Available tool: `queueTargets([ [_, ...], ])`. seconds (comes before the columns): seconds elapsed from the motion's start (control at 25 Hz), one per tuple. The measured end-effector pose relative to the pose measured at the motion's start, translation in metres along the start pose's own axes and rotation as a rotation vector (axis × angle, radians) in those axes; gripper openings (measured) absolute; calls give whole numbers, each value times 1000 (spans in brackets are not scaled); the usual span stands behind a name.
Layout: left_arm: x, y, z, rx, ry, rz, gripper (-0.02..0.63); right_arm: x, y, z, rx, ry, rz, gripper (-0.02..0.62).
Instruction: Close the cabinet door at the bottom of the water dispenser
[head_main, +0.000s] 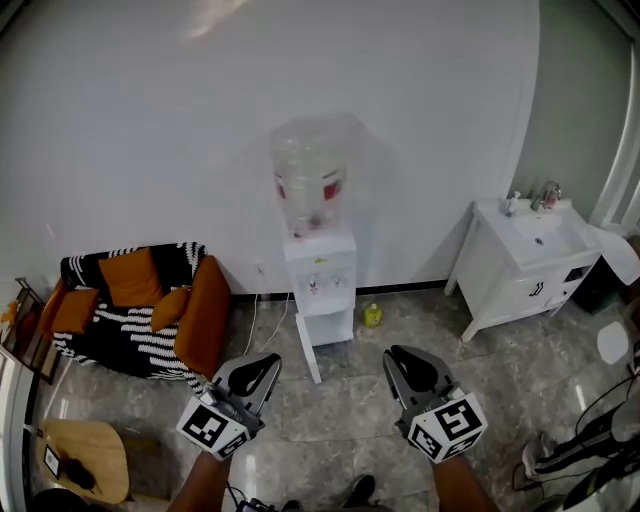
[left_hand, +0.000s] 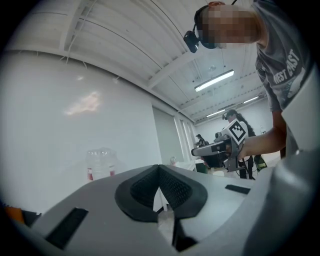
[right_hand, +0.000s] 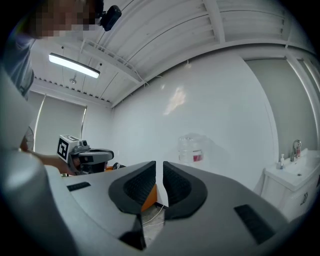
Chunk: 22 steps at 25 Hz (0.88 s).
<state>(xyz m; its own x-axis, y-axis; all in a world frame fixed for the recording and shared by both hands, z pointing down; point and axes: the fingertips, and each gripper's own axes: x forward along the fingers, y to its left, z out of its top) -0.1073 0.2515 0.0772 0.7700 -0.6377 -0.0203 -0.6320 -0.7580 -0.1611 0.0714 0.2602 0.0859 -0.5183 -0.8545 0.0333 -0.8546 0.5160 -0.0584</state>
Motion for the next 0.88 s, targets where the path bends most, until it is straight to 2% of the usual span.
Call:
queueTargets([
  [0.16, 20, -4, -4, 8, 26, 26, 14, 5, -24, -3, 28, 4, 31, 86],
  [0.32, 37, -5, -10, 13, 46, 44, 14, 15, -42, -9, 42, 19, 61, 144],
  [0.4, 44, -3, -13, 7, 54, 48, 14, 21, -50, -12, 43, 20, 66, 144],
  [0.6, 60, 8, -23, -7, 60, 54, 14, 36, -69, -20, 26, 12, 24, 44],
  [0.88, 92, 45, -47, -47, 47, 30, 14, 72, -94, -32, 36, 48, -26, 38],
])
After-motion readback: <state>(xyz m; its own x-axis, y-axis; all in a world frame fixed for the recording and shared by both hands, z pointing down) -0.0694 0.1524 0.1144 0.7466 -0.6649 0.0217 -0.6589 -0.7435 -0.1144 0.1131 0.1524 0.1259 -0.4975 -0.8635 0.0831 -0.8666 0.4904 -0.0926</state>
